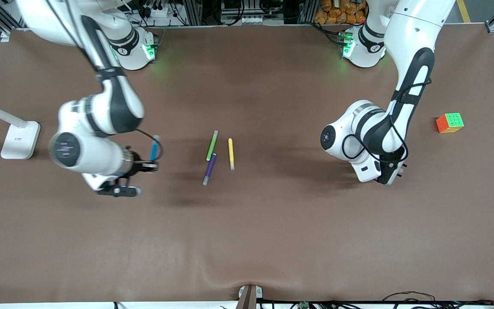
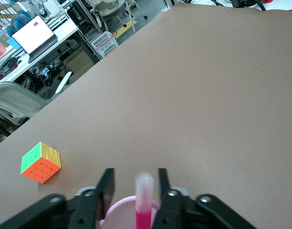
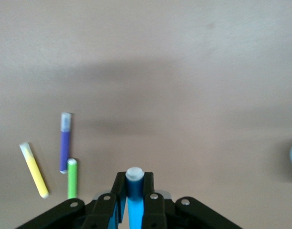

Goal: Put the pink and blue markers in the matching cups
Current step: 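Carry the pink marker to the pink cup while the right gripper carries blue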

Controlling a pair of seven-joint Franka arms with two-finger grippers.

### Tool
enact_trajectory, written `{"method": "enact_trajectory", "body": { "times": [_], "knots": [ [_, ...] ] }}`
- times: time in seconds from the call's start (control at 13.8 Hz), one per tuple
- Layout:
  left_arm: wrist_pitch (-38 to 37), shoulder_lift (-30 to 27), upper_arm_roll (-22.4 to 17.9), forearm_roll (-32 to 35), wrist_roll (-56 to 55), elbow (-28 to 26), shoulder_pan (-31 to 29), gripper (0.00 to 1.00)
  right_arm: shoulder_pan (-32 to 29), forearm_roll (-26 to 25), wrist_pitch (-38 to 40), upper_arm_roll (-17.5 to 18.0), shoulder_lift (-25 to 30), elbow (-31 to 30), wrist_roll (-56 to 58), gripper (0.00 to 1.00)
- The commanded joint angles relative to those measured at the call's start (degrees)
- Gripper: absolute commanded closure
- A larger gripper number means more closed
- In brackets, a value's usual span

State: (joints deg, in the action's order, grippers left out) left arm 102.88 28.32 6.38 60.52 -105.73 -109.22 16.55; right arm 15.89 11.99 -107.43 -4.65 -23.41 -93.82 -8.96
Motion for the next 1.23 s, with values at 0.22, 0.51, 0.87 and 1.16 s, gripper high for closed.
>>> {"method": "enact_trajectory", "body": {
  "times": [0.22, 0.51, 0.87, 1.16],
  "knots": [
    [-1.02, -1.68, 0.74, 0.39, 2.44, -0.21, -0.12, 0.41, -13.67, 0.14, 8.37, 1.14, 3.28, 3.39, 24.63, 1.0],
    [-1.1, -3.97, 0.83, -7.23, 11.84, 2.94, -0.38, 0.29, -16.15, 0.05, 9.26, 1.05, 6.79, 2.16, 30.21, 1.0],
    [-1.1, -4.5, 0.74, -17.17, 18.88, 8.74, -1.17, 0.05, -18.44, 0.22, -3.01, 1.14, 15.48, -10.73, 40.05, 1.0],
    [-1.1, -6.34, 0.74, -25.34, 26.43, 11.74, -3.71, 0.0, -19.57, 0.66, -14.1, 1.22, 21.47, -21.47, 48.04, 1.0]
  ]
}}
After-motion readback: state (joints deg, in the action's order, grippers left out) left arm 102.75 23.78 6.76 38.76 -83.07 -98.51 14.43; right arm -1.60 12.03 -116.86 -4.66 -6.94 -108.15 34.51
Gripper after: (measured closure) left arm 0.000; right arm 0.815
